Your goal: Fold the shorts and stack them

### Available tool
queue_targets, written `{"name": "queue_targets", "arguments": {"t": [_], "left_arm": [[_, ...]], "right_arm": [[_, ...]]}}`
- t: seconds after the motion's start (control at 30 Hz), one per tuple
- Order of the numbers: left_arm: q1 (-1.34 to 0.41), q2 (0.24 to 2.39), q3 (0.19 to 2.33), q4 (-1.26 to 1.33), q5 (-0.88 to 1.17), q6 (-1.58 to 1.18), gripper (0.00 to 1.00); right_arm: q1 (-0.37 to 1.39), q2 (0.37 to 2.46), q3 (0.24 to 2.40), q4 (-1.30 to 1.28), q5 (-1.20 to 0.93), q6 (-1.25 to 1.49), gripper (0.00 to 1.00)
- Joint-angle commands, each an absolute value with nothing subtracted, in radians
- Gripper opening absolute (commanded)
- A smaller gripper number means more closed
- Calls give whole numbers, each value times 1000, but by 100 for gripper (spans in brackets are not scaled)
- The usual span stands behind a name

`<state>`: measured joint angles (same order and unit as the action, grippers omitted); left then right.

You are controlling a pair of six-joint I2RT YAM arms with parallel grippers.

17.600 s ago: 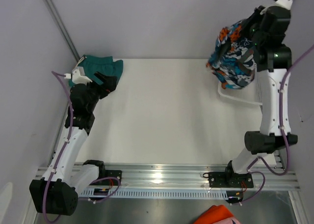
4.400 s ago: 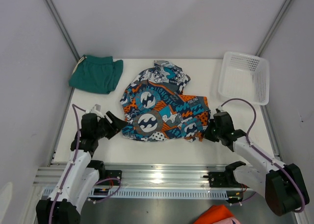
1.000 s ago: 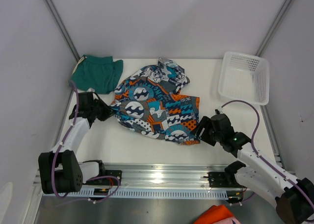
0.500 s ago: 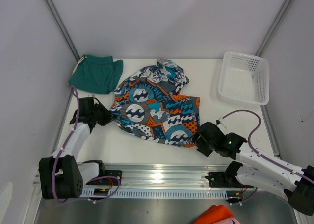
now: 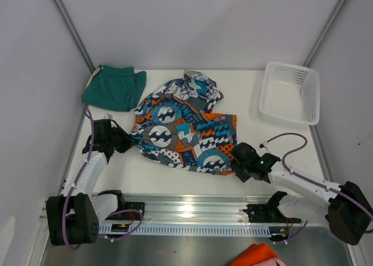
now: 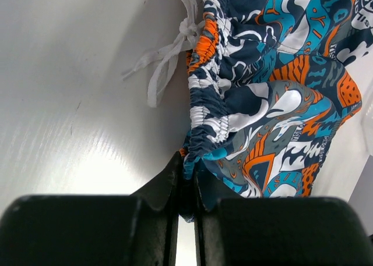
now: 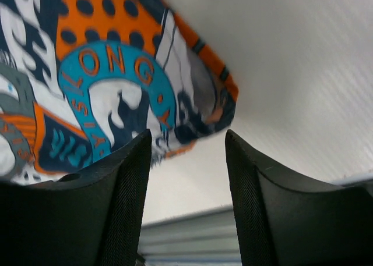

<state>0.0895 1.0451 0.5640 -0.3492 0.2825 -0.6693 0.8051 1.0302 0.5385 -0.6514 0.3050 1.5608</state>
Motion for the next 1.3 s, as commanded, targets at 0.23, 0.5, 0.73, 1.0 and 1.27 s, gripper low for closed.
{"name": "queue_targets", "arguments": {"t": [0.23,0.5,0.73,1.0,1.27], "left_arm": [[101,1045,563,-334,270,-640,20],[72,1078,580,-354,305,-641,68],[11,968,588,-483,242,-744,69],[-87,683,493,-592,203,-946,68],[-130,753,371,-486,227,-1028,51]], "right_arm": [[638,1100,523,-557,318,1444,3],[405,933,488,-600,319,1290,0],[377,971,488,-577,307,1261,0],[376,1012,482,-538,298,1275,0],[374,1000,479,-538,305,1290,0]]}}
